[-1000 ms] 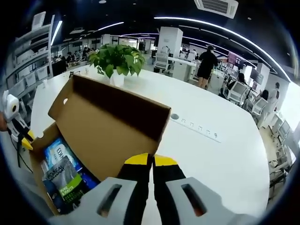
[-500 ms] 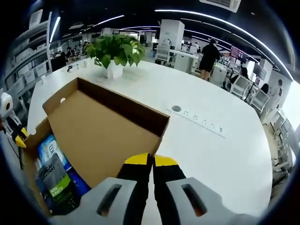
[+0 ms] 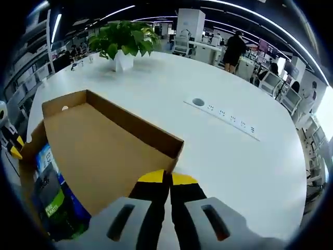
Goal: Operate the shoe box by opening the lid, removing the specified soft item, and placing it in the target area until the item is outside and the box remains undamaged.
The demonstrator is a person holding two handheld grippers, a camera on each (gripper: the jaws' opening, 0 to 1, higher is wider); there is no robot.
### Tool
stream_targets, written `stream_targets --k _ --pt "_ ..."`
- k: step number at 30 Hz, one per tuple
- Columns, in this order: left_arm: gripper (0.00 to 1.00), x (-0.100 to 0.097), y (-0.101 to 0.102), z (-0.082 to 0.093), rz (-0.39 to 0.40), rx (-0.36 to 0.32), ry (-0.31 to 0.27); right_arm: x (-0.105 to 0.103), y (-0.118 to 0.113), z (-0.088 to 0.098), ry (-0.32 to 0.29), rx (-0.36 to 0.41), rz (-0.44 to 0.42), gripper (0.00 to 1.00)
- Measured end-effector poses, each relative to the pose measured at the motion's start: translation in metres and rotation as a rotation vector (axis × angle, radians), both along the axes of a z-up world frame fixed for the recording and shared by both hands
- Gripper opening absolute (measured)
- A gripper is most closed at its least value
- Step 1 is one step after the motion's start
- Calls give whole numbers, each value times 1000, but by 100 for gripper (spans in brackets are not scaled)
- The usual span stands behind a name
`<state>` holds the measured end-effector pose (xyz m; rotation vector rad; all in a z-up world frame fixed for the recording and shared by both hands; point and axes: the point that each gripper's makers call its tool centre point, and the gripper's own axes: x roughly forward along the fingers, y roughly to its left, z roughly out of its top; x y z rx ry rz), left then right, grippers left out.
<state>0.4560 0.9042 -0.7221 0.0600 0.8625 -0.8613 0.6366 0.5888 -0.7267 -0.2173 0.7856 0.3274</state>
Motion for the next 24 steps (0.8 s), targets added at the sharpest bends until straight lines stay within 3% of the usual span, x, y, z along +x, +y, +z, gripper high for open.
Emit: stream_targets --k 10,18,24 --pt "13 0 1 -1 9 -2 2 -4 0 -4 37 10 6 1" --pt "13 0 1 -1 18 -4 10 -3 -1 1 10 2 1 2" --pt "13 1 1 0 29 -5 8 0 -2 11 -27 10 -8 10"
